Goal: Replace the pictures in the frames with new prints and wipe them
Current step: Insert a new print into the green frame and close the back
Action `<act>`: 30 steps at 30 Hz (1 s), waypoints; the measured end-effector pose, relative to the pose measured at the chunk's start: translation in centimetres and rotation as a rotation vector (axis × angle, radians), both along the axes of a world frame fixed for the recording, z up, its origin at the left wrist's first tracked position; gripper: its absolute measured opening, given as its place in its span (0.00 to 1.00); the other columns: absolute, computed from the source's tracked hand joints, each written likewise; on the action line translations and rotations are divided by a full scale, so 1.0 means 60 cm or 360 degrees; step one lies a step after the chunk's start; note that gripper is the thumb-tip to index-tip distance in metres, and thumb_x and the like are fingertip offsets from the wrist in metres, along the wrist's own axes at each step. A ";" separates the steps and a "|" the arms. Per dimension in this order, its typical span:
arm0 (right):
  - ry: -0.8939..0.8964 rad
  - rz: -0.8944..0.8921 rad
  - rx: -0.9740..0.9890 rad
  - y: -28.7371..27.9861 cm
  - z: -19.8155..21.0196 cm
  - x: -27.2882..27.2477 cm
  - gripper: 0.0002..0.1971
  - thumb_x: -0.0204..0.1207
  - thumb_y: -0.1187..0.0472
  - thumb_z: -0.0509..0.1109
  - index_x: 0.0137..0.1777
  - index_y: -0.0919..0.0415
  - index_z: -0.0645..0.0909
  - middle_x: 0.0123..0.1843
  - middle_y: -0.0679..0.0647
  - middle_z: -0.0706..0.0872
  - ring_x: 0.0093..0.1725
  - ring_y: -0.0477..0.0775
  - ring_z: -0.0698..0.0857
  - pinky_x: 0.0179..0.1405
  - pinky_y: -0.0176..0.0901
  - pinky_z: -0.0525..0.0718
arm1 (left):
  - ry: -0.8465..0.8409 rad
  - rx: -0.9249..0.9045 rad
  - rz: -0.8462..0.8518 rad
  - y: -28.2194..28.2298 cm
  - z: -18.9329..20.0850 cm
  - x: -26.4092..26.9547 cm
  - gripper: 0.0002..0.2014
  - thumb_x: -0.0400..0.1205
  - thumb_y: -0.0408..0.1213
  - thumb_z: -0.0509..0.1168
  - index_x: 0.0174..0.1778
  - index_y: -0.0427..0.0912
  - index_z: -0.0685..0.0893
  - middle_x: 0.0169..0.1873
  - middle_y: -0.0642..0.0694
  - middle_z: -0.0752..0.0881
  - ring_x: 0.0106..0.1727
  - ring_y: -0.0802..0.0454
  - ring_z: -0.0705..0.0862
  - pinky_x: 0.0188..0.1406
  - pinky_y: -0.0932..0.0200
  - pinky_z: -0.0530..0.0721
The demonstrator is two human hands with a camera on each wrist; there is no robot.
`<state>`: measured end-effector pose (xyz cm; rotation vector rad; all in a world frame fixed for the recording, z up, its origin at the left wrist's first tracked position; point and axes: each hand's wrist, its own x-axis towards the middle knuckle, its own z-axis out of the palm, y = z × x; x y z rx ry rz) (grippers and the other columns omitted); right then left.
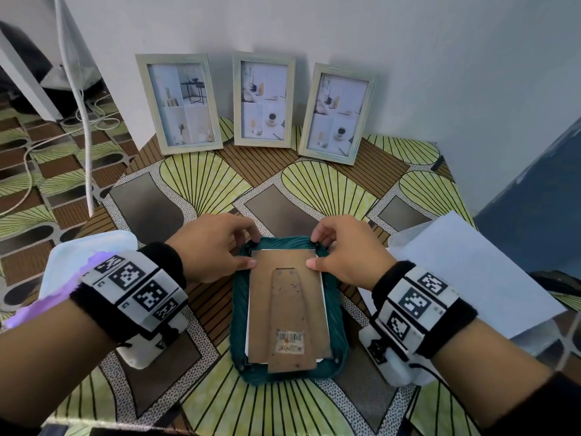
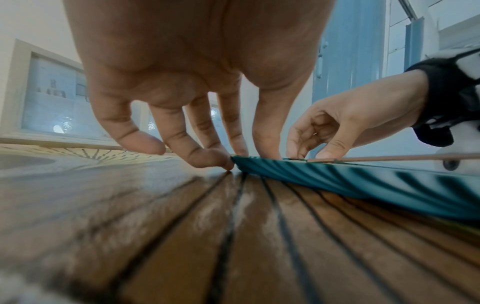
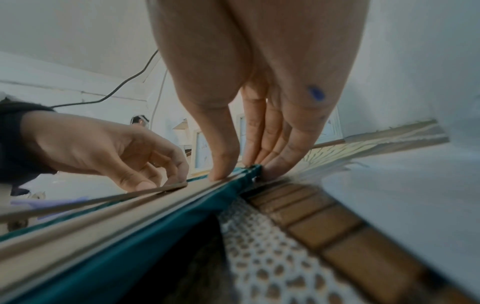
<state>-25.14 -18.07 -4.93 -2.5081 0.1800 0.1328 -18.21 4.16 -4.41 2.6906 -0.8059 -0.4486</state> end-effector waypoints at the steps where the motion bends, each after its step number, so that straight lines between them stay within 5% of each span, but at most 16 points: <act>1: 0.0007 0.0004 0.0020 -0.002 0.001 0.001 0.16 0.65 0.57 0.85 0.49 0.54 0.84 0.49 0.48 0.85 0.51 0.48 0.84 0.49 0.38 0.82 | 0.0032 -0.0025 0.0001 0.000 0.001 0.002 0.14 0.75 0.51 0.75 0.55 0.62 0.81 0.45 0.60 0.81 0.41 0.66 0.78 0.46 0.59 0.79; 18: -0.0022 -0.0013 -0.0019 0.003 -0.002 -0.002 0.15 0.65 0.57 0.85 0.51 0.51 0.87 0.51 0.47 0.86 0.52 0.47 0.84 0.54 0.38 0.82 | 0.0097 -0.0145 0.0062 0.002 0.000 0.005 0.11 0.72 0.49 0.79 0.46 0.61 0.86 0.45 0.58 0.83 0.41 0.63 0.81 0.45 0.60 0.81; 30: -0.0068 0.0012 -0.0135 0.008 0.004 -0.008 0.09 0.67 0.56 0.83 0.46 0.50 0.88 0.45 0.44 0.83 0.46 0.45 0.82 0.45 0.34 0.76 | -0.0004 -0.0071 -0.0013 -0.003 0.004 -0.002 0.08 0.75 0.46 0.77 0.47 0.57 0.85 0.43 0.53 0.85 0.43 0.59 0.81 0.45 0.57 0.81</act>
